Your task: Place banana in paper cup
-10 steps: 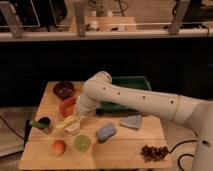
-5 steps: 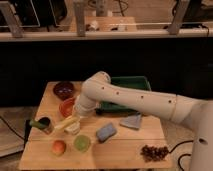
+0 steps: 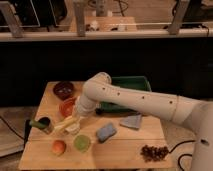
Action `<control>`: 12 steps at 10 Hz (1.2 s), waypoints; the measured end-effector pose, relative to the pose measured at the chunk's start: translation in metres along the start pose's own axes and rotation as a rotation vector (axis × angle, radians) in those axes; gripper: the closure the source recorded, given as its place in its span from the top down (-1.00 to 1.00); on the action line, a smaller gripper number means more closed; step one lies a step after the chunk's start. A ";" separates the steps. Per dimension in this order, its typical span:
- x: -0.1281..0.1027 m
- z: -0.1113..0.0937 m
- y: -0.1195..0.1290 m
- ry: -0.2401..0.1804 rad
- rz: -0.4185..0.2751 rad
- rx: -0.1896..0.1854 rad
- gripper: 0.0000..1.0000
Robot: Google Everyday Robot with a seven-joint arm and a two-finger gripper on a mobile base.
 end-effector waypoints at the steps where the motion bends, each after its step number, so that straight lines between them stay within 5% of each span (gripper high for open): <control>1: -0.002 -0.001 -0.001 -0.001 -0.018 -0.003 -0.99; 6: -0.010 -0.002 -0.008 -0.028 -0.178 -0.035 -0.99; 12: -0.003 0.010 -0.012 -0.083 -0.328 -0.134 -0.99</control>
